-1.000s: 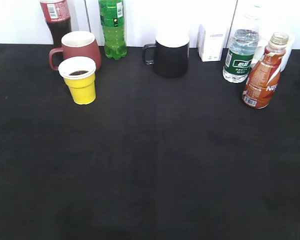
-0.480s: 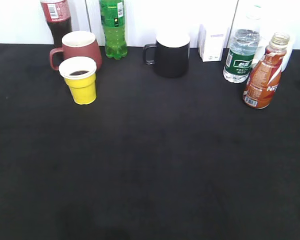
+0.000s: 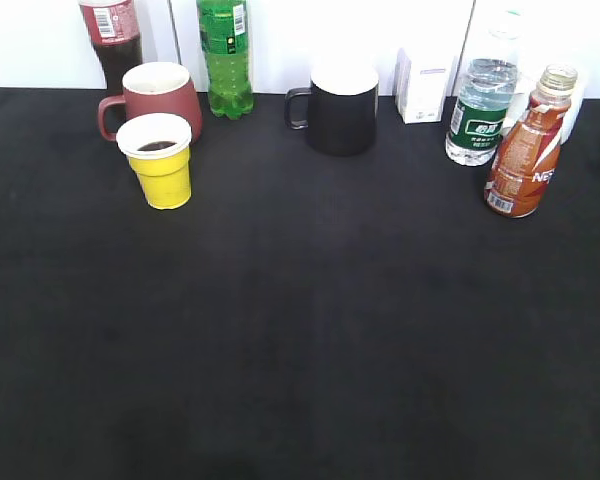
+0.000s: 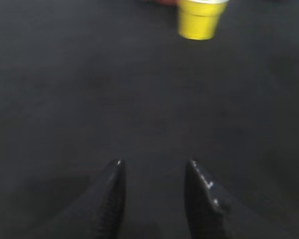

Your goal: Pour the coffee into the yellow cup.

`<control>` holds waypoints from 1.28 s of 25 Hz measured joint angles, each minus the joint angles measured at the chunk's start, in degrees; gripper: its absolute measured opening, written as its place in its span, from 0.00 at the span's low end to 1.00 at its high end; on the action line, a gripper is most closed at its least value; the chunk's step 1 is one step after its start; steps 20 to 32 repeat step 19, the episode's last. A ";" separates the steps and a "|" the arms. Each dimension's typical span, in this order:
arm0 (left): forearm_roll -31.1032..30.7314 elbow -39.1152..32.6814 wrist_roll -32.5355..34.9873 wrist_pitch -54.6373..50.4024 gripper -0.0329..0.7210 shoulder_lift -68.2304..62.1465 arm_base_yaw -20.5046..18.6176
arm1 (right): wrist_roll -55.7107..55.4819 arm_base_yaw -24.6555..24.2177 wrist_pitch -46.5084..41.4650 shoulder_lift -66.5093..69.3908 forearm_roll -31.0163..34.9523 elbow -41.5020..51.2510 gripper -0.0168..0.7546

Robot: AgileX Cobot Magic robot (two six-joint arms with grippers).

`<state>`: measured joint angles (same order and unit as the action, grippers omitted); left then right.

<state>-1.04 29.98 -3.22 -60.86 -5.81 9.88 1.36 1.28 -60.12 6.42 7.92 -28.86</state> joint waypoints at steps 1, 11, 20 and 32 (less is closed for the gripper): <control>0.00 0.00 0.00 0.00 0.45 0.00 -1.84 | 0.00 0.00 0.16 -2.01 0.06 0.00 0.77; 0.11 0.00 0.00 0.01 0.45 6.21 -12.25 | 0.00 0.00 0.42 -6.89 1.55 0.10 0.76; 0.11 0.00 0.00 0.01 0.45 6.26 -12.25 | 0.00 0.00 0.47 -6.89 1.55 0.10 0.76; 0.11 0.00 0.00 0.01 0.45 6.26 -12.25 | 0.00 0.00 0.47 -6.89 1.55 0.10 0.76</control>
